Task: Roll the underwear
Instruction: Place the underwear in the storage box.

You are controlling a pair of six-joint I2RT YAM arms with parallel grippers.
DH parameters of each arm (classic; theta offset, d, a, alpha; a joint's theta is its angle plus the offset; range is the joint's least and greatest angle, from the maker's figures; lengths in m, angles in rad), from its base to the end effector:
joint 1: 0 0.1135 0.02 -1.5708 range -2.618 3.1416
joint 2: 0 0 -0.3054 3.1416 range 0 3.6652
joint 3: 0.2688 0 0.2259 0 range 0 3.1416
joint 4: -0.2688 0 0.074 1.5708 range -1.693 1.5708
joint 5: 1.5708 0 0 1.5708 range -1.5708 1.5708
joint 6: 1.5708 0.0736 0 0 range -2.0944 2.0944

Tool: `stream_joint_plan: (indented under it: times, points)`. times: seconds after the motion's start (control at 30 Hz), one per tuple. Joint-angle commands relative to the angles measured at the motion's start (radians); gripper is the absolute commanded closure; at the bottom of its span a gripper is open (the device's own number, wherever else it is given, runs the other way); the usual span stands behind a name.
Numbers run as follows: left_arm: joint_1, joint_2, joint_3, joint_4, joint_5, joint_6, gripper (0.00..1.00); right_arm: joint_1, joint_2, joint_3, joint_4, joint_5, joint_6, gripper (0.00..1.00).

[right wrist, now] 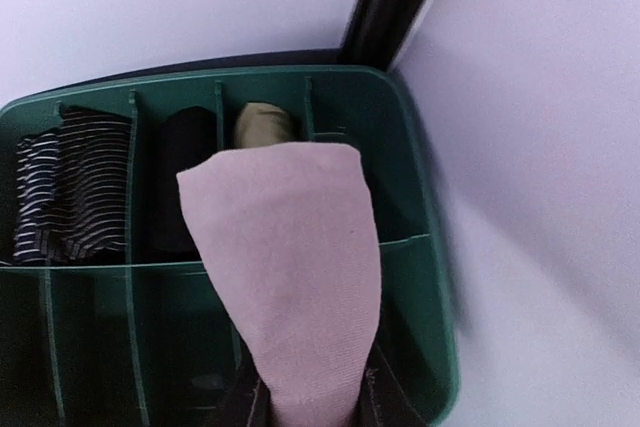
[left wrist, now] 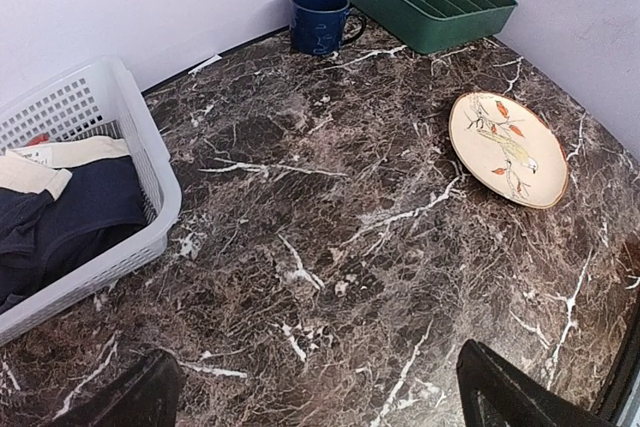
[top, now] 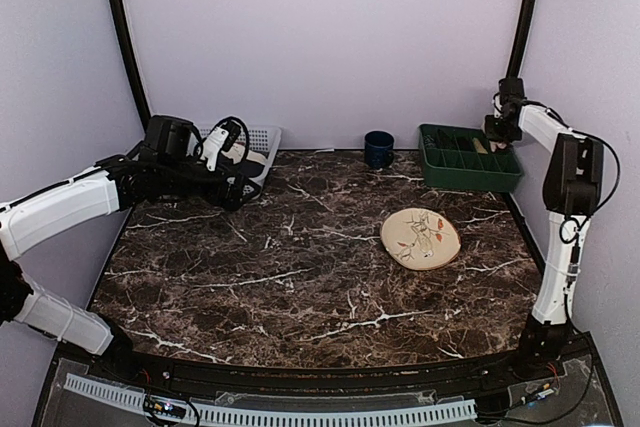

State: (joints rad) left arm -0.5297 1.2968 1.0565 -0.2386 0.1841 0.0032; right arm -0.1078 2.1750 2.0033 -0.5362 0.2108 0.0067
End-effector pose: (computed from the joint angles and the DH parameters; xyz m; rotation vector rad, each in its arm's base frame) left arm 0.2461 -0.1597 0.3465 0.6594 1.9734 -0.5136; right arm 0.5245 -0.0723 0.2918 0.2407 2.2640 -0.2932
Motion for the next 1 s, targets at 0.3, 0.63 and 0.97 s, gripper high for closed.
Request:
stream_joint_plan:
  times: [0.3,0.63,0.97]
  points:
    - [-0.001,-0.028,-0.048,-0.023,-0.037,-0.014,0.01,0.226,0.149,0.135,-0.019,0.005,0.251,1.00]
    - [0.000,-0.047,-0.069,-0.032,-0.061,-0.011,0.01,0.291,0.291,0.278,-0.120,0.060,0.305,1.00]
    - [-0.001,-0.047,-0.071,-0.035,-0.055,-0.023,0.01,0.294,0.298,0.265,-0.246,0.036,0.369,1.00]
